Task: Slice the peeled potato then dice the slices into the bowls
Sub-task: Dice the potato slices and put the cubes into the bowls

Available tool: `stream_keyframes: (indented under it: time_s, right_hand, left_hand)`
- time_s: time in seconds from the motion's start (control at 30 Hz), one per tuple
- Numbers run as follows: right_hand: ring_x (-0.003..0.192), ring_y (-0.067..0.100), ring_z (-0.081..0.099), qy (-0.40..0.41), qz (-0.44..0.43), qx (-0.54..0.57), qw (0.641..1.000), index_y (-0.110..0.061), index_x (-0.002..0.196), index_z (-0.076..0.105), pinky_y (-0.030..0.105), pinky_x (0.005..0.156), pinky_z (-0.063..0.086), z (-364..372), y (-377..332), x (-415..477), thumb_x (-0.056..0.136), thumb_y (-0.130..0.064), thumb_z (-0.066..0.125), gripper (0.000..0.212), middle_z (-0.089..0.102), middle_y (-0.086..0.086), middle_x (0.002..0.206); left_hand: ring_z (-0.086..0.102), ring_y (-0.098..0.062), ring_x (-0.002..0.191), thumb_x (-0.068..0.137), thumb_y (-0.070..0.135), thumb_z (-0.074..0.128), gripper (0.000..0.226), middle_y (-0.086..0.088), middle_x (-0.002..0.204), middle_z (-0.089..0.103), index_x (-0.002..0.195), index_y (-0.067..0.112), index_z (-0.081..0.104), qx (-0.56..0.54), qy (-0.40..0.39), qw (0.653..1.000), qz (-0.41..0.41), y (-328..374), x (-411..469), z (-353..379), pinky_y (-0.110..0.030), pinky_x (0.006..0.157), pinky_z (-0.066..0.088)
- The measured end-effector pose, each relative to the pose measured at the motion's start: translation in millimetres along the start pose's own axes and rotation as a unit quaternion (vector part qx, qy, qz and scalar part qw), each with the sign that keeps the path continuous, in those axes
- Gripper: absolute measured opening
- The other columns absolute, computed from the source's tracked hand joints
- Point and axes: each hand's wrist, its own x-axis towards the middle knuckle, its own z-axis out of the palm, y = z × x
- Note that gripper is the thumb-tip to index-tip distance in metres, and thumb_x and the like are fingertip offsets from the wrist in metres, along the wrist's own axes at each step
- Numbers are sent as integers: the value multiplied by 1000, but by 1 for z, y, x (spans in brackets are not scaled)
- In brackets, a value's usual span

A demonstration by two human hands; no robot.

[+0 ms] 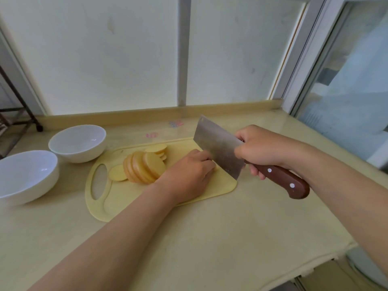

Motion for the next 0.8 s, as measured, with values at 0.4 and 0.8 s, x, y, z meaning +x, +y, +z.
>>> stream_keyframes:
  time_s: [0.4, 0.8]
  right_hand:
    - [41, 26, 58, -46, -8, -181, 982, -14, 102, 45, 29, 45, 49, 3, -1, -10, 96, -16, 42, 8, 67, 15, 61]
    - [49, 29, 58, -54, -35, -128, 990, -13, 96, 41, 37, 50, 54, 21, -4, 31, 94, -13, 40, 2, 70, 22, 77]
  left_hand:
    - [53, -25, 82, 96, 20, 48, 22, -6, 93, 60, 101, 10, 68, 2, -12, 1000, 0, 0, 1, -4, -32, 73, 45]
    - [58, -26, 89, 95, 26, 44, 33, -5, 100, 65, 106, 13, 72, -19, -24, 1000, 0, -3, 1, -1, -40, 78, 51]
